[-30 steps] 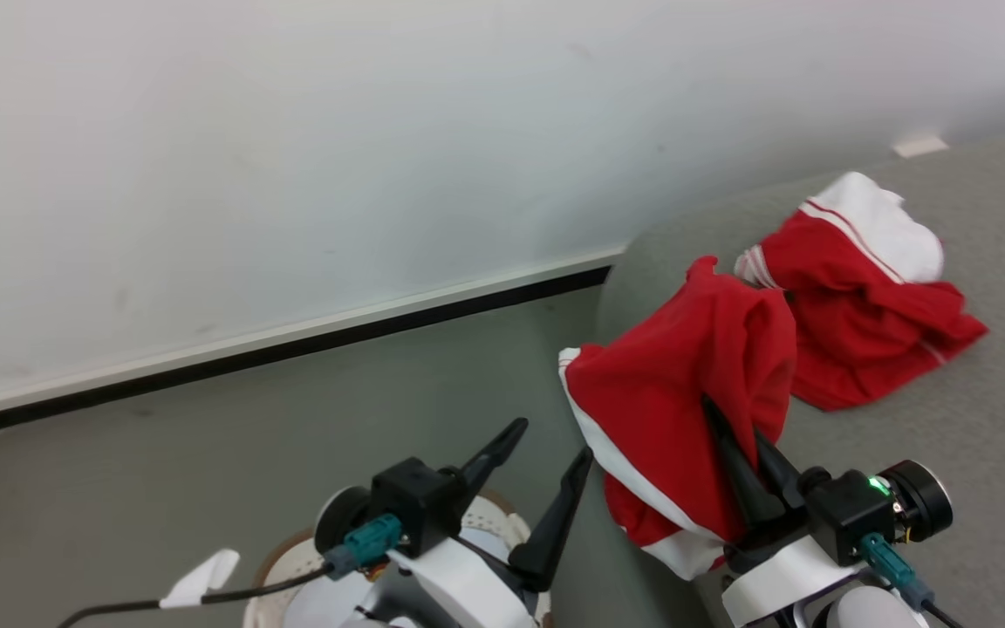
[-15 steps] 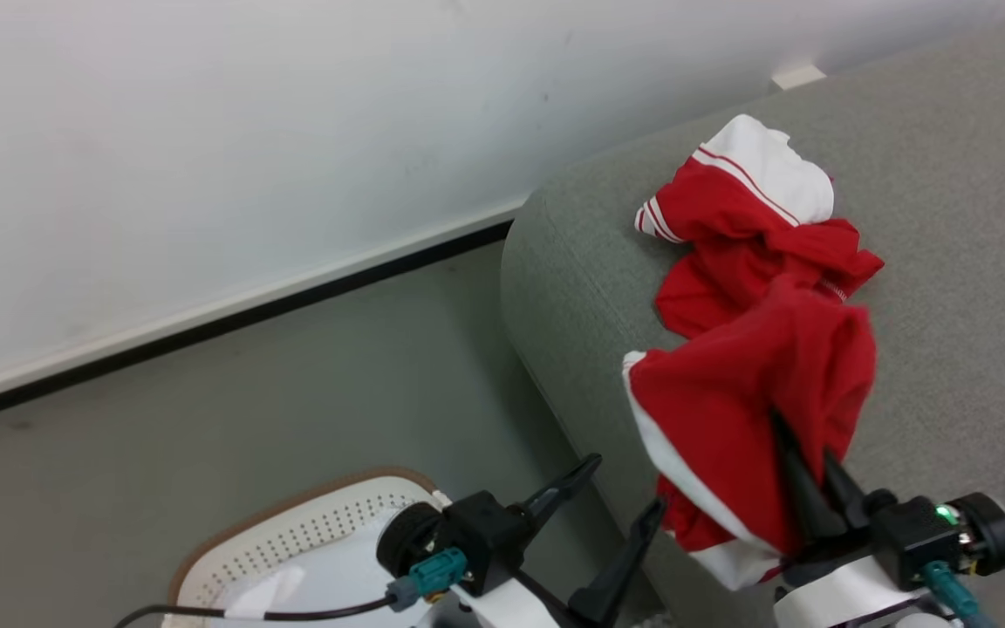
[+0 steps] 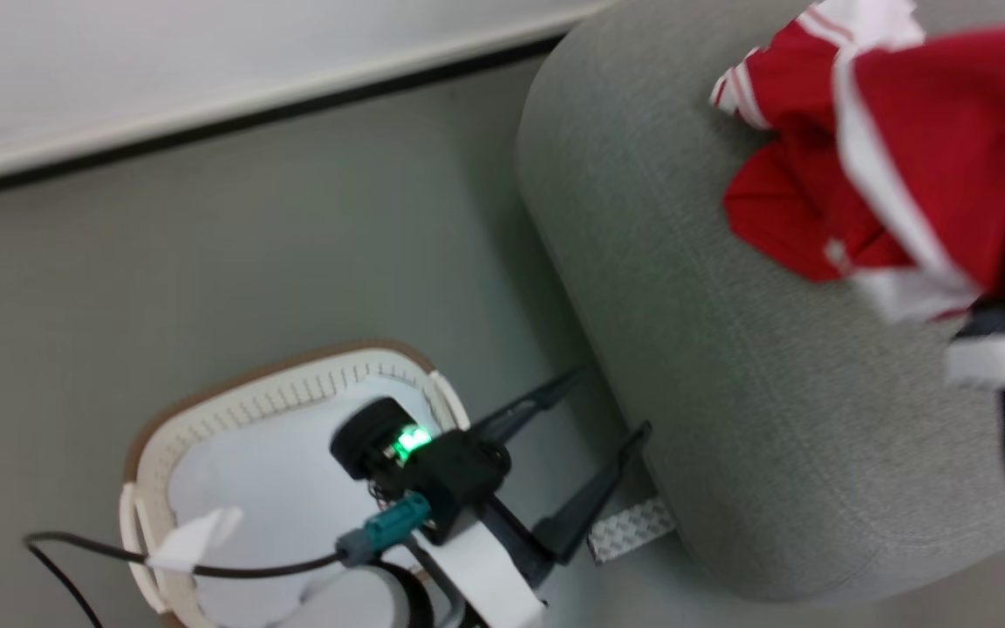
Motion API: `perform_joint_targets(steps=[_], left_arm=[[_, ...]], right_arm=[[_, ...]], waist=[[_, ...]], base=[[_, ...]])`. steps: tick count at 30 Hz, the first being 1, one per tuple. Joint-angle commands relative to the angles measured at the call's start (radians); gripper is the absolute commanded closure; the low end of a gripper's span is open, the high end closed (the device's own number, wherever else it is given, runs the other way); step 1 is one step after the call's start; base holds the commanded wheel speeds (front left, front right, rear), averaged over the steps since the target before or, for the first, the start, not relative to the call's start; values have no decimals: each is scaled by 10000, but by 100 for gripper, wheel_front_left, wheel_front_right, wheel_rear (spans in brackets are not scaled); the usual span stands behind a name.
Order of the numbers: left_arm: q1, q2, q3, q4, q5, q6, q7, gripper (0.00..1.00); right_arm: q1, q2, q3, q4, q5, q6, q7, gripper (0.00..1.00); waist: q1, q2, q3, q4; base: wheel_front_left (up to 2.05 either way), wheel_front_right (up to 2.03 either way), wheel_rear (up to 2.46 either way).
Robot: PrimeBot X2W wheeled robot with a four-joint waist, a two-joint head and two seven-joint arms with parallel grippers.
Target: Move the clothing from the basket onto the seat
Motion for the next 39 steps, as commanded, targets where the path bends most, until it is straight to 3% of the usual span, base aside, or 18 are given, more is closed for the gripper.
perform_joint_targets(steps=[1, 9, 14, 15, 16, 17, 22, 28, 39], left_arm=[[-123, 106, 50, -54, 149, -34, 17, 0], [-741, 943, 757, -872, 202, -2, 242, 0], [-862, 1138, 1044, -1073, 82, 92, 161, 0], [-868, 1154, 1062, -1075, 64, 106, 165, 0], [-866, 1180, 1075, -1060, 51, 110, 146, 0], [-858, 1188, 1079, -1030, 40, 118, 105, 0], [-706, 1104, 1082, -735, -38, 183, -58, 0], [-397, 1072, 1179, -230, -240, 339, -355, 0], [755, 623, 1669, 861, -874, 1086, -1471, 0]], right_arm=[[-277, -114, -101, 20, 15, -26, 31, 100], [-3158, -1455, -2869, 1715, 128, -24, 795, 100], [-3759, -1611, -4739, 3625, -486, -24, 496, 96], [-3811, -1528, -5081, 4016, -583, -24, 391, 64], [-3850, -1434, -5396, 4380, -736, -24, 282, 17], [-3912, -1344, -5661, 4689, -871, -24, 197, 0], [-3655, -770, -5873, 5365, -1177, -24, -15, 0], [-2317, -57, -4613, 4371, -789, -24, -15, 0], [660, 185, -2439, 2655, -143, -24, -18, 0]], waist=[[-2, 0, 1015, 403], [-2, 0, 2770, 861], [-2, 0, 3322, 1169], [-2, 0, 3377, 1206], [-2, 0, 3409, 1229], [-2, 0, 3418, 1248], [-2, 0, 3149, 1196], [-2, 0, 2250, 945], [-2, 0, -174, 1227]], base=[[0, 0, 0], [0, 0, 0], [0, 0, 0], [0, 0, 0], [0, 0, 0], [0, 0, 0], [0, 0, 0], [0, 0, 0], [0, 0, 0]])
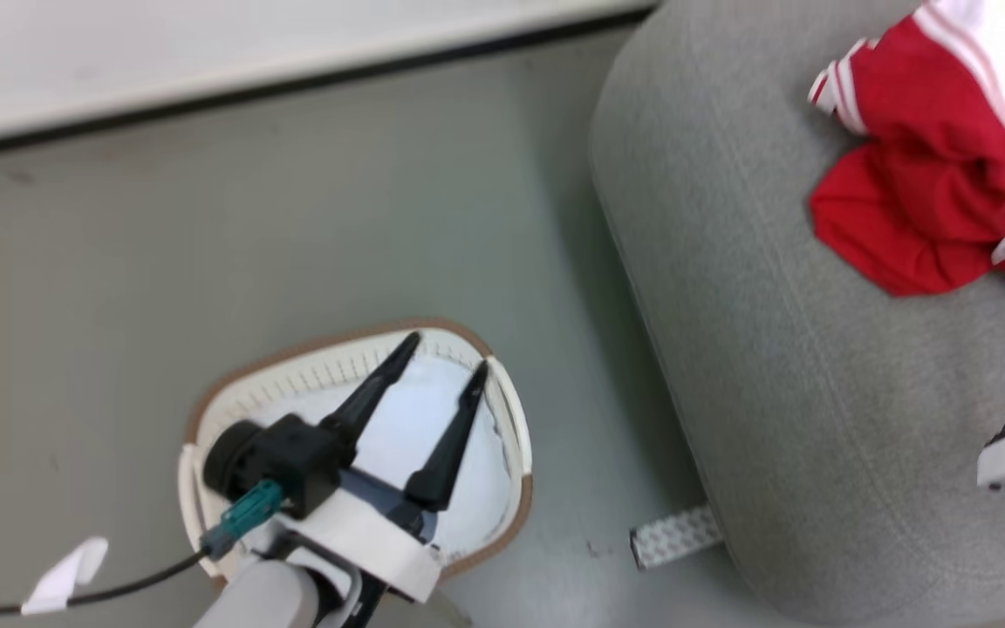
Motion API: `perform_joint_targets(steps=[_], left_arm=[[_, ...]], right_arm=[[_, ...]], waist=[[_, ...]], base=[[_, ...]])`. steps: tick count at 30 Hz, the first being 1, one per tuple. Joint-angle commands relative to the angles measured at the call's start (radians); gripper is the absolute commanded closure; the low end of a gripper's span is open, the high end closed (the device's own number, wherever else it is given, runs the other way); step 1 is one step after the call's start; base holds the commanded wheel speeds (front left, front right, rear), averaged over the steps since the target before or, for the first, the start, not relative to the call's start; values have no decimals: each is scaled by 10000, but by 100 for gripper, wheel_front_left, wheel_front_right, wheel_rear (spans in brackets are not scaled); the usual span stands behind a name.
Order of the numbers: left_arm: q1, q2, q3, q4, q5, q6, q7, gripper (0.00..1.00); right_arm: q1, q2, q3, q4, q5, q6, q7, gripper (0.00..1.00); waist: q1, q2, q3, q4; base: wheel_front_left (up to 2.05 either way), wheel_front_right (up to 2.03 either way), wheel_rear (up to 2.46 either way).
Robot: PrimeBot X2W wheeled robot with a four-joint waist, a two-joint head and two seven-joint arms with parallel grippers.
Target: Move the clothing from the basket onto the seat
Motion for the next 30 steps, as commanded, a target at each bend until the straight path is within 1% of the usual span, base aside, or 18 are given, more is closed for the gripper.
perform_joint_targets(steps=[1, 6, 10, 12, 15, 21, 25, 30], left_arm=[[230, 23, 90, 157, -61, 92, -150, 0], [970, -200, 372, 975, -274, 579, -679, 0], [1675, -328, 783, 1590, -422, 931, -999, 0], [2081, -377, 1095, 1775, -502, 1062, -1075, 0], [2679, -466, 1646, 1872, -568, 1109, -1119, 0], [3946, -789, 2734, 1910, -138, 891, -1120, 0], [4526, -1076, 3295, 2046, 173, 717, -1120, 0], [4917, -1415, 3982, 2117, 570, 352, -1121, 0]], right_arm=[[258, 0, 114, -175, -63, -23, -30, 0], [1483, 5, 715, -1319, -450, -23, -18, 0], [2442, 8, 1263, -2000, -374, -23, -17, 0], [2892, 10, 1609, -2249, -298, -23, -16, 0], [3482, 6, 2051, -2443, -392, -23, -16, 0], [4359, 8, 2804, -2366, -39, -23, -16, 0], [4746, 10, 3078, -2215, 142, -23, -16, 0], [5052, 7, 3521, -1987, 278, -23, -18, 0]], waist=[[1, 0, -797, 251], [1, 0, -1800, 771], [1, 0, -2569, 1188], [1, 0, -2888, 1329], [1, 0, -3287, 1478], [1, 0, -3937, 1658], [1, 0, -4193, 1765], [1, 0, -4419, 1849]], base=[[0, 0, 0], [0, 0, 0], [0, 0, 0], [0, 0, 0], [0, 0, 0], [0, 0, 0], [0, 0, 0], [0, 0, 0]])
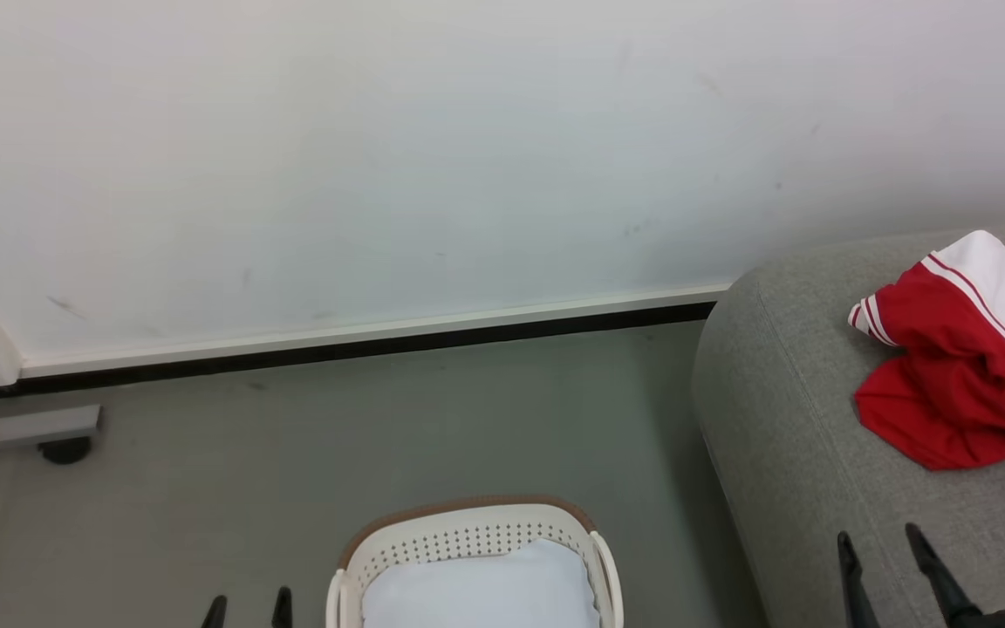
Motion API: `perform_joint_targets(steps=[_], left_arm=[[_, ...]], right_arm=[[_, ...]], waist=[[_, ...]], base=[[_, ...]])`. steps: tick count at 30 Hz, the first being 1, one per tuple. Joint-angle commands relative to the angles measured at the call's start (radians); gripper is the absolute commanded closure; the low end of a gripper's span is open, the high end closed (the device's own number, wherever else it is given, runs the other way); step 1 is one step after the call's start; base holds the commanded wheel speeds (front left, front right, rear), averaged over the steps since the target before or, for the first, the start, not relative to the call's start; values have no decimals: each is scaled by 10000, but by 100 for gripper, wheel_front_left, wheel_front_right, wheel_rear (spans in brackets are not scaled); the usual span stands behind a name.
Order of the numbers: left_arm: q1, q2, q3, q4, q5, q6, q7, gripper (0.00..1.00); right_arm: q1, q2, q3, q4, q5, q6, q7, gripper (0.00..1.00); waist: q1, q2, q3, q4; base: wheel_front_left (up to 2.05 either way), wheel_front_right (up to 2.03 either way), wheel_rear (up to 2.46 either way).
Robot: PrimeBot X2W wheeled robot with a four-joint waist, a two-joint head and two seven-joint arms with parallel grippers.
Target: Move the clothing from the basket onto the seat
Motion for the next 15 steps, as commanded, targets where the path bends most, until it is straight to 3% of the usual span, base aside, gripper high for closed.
perform_joint_targets(steps=[1, 15], left_arm=[[147, -74, 131, 17, 163, -112, -6, 0], [255, -740, 1064, 28, 996, -824, -7, 0]], right_arm=[[139, -25, 86, 52, 65, -23, -1, 0], [-202, -26, 545, 226, 292, -23, -1, 0]], waist=[[3, 0, -70, 53], [3, 0, -152, 272]], base=[[0, 0, 0], [0, 0, 0]])
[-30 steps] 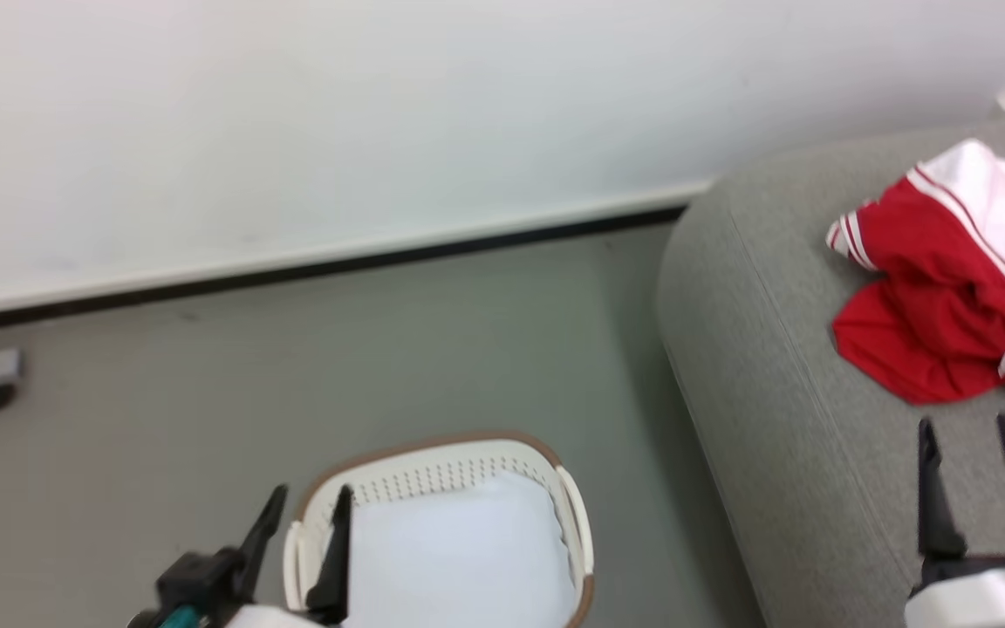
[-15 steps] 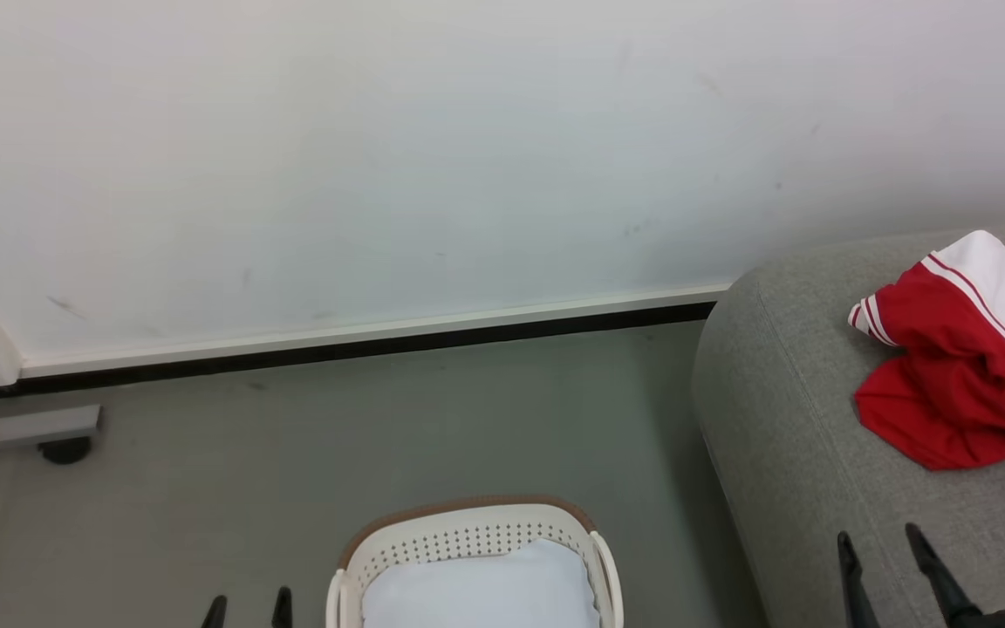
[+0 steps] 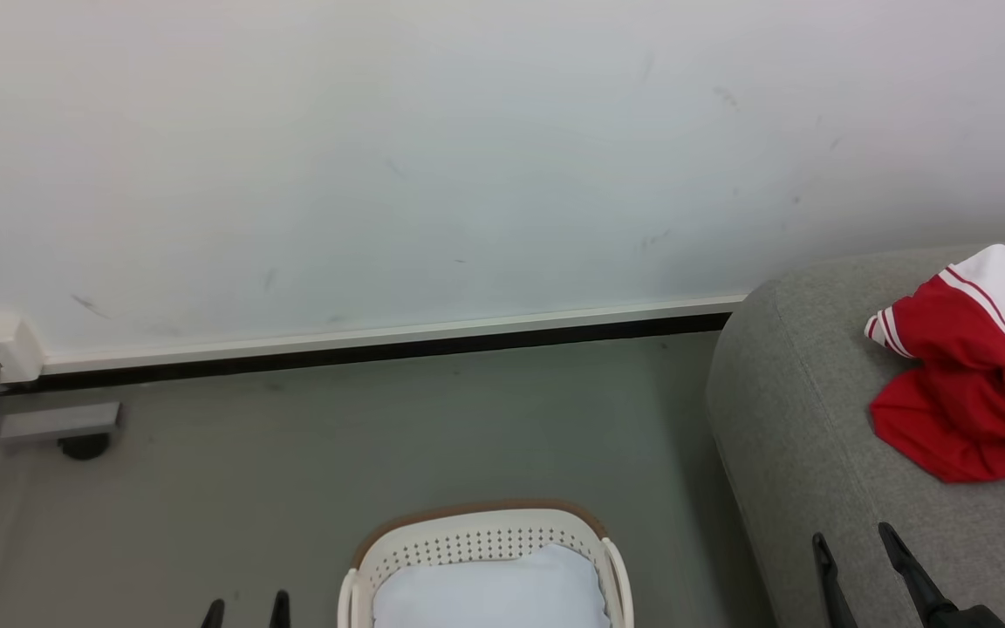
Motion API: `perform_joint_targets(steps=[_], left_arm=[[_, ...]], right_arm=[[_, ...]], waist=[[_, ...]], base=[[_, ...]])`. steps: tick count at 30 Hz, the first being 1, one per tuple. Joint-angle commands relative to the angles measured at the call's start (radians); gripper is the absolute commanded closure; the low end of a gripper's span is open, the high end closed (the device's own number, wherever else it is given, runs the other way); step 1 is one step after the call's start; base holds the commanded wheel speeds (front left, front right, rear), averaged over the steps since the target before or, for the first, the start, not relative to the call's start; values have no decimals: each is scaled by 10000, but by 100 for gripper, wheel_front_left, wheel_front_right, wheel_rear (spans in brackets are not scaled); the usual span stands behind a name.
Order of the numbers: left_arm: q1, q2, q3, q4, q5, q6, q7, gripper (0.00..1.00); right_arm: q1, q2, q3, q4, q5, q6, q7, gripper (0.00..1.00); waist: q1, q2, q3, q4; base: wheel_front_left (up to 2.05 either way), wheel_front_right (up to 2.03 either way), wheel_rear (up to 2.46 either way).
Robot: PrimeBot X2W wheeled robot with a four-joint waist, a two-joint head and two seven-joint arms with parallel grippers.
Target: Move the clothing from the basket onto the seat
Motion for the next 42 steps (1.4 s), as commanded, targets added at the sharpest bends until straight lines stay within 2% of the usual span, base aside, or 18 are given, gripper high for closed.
perform_joint_targets(steps=[1, 11, 12, 15, 42], left_arm=[[35, -32, 80, 41, 132, -56, -7, 0], [-47, -227, 320, 168, 386, -317, -7, 0], [-20, -221, 303, 169, 196, -298, 1, 100], [-11, -252, 297, 416, 70, -296, 54, 100], [-891, -276, 732, 416, -4511, -550, 1302, 100]], right_arm=[[-150, -28, 0, 32, 122, -23, -1, 0], [-183, -28, 7, 69, 144, -23, 1, 0], [-113, 0, 9, 65, 111, 0, 2, 100], [23, 30, 10, 245, 209, 2, 26, 100], [-449, -12, -453, 28, 5335, -3, 1270, 100]], waist=[[1, 0, 7, 23], [1, 0, 6, 99], [1, 0, 6, 100], [1, 0, 8, 106], [1, 0, 130, 299]], base=[[0, 0, 0], [0, 0, 0], [0, 0, 0], [0, 0, 0], [0, 0, 0]])
